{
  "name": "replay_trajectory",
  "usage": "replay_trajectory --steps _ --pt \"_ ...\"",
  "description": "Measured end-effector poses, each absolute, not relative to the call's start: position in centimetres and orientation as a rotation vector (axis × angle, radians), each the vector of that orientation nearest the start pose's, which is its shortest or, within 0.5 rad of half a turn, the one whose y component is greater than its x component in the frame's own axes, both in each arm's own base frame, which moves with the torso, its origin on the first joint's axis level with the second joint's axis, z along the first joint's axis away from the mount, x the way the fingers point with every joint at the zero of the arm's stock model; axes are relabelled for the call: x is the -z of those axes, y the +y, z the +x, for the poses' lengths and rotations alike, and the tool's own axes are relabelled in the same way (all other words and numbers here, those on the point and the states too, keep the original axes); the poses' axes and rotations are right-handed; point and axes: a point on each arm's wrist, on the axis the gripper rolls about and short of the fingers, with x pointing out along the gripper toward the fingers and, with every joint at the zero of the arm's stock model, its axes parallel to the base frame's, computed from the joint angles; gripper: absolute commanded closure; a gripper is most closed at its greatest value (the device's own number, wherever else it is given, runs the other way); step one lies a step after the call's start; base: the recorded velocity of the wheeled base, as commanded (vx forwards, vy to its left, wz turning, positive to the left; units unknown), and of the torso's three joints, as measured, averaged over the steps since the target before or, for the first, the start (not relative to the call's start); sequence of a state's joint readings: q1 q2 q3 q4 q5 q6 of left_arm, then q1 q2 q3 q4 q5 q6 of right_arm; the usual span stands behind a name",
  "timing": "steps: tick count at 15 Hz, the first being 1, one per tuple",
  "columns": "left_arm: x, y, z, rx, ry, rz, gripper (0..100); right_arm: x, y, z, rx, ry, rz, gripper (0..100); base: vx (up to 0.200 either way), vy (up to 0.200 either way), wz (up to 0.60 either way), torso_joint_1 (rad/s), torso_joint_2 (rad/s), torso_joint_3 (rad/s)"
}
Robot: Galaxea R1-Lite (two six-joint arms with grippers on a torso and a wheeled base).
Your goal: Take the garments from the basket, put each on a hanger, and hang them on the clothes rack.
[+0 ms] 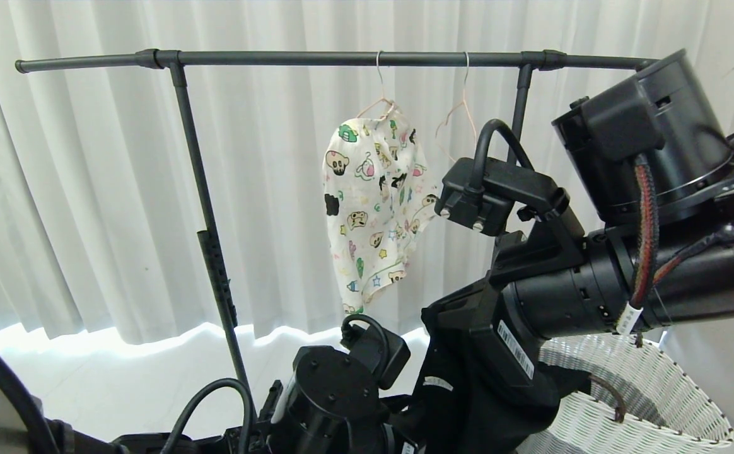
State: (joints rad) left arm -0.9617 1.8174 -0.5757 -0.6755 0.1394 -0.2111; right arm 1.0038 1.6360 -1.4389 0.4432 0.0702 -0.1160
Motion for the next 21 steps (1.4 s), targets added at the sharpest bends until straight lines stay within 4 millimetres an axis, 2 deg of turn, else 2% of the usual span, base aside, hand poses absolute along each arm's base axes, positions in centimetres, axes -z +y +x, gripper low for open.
replay_trajectory --steps 4,7,16,21 --pt "-10.0 -23.6 16.7 0.775 0.511 0.058 0 -27.9 24.5 15.0 -1.101 0.538 -0.402 100 0.000 0.000 0.00 0.000 0.00 0.000" --pt "-9.6 -23.2 16.0 0.862 0.521 0.038 0 -27.9 24.7 14.5 -1.119 0.533 -0.406 100 0.000 0.000 0.00 0.000 0.00 0.000" --pt "-7.8 -21.8 15.9 0.821 0.587 0.070 0 -28.1 25.0 13.8 -1.144 0.525 -0.412 100 0.000 0.000 0.00 0.000 0.00 0.000" --pt "-7.6 -21.6 15.8 0.817 0.597 0.079 0 -28.1 25.0 13.8 -1.144 0.523 -0.411 100 0.000 0.000 0.00 0.000 0.00 0.000"
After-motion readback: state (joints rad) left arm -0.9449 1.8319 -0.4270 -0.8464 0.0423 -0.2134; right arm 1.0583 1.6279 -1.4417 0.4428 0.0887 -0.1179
